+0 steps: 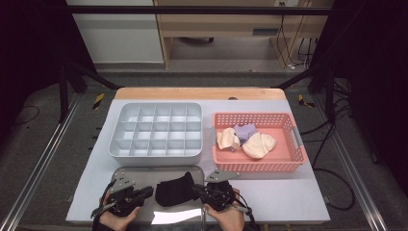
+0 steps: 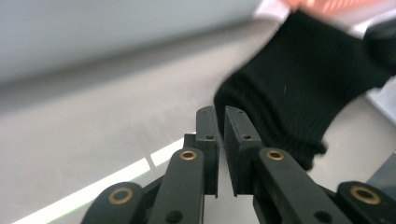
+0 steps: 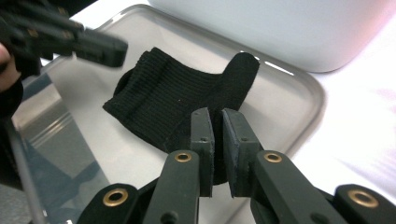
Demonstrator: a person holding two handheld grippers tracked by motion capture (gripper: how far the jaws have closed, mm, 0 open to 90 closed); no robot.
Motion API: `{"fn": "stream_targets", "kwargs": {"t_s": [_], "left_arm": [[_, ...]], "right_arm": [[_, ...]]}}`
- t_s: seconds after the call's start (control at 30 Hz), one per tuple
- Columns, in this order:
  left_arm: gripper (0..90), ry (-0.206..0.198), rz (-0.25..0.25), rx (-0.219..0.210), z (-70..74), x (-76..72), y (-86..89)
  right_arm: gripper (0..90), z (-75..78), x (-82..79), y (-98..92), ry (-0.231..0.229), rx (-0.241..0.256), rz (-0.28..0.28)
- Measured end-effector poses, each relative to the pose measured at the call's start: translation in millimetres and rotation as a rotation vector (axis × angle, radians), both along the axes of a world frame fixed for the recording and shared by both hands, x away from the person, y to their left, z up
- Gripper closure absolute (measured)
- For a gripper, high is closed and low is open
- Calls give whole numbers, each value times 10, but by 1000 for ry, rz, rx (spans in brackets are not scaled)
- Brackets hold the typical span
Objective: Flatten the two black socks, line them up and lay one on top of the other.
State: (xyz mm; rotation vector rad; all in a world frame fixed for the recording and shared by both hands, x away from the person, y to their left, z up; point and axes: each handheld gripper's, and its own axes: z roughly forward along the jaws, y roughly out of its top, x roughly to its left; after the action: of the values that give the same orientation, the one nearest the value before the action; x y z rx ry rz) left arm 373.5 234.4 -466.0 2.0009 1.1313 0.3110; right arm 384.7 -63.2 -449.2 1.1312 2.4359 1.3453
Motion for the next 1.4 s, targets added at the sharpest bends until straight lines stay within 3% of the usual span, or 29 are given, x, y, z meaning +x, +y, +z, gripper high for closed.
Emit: {"fn": "stream_targets", "kwargs": {"t_s": [0.2,0.4,0.57,0.8,1.0,1.13,1.27,1.4], "left_arm": [[869,-6,-21,7,-46,-13,-126],[885,-15,-26,2,-57,-15,-200],[892,-15,-36,3,-63,-9,-260],[882,-12,-43,-10,-59,13,-241],[799,-68,-38,-100,129,74,-125],[724,-110,-59,-122,285,128,-140],[586,-122,-96,-96,319,195,-317],[526,-116,-105,-6,250,232,-447]], "right_arm": [[836,84,-18,54,-34,8,41],[837,145,-27,246,-37,45,136],[836,88,-54,422,-30,42,218],[831,-33,-68,542,-15,21,261],[822,-124,-64,585,0,14,265],[821,-144,-69,604,3,17,263],[820,-156,-88,624,0,16,271],[818,-154,-98,629,-4,13,281]]}}
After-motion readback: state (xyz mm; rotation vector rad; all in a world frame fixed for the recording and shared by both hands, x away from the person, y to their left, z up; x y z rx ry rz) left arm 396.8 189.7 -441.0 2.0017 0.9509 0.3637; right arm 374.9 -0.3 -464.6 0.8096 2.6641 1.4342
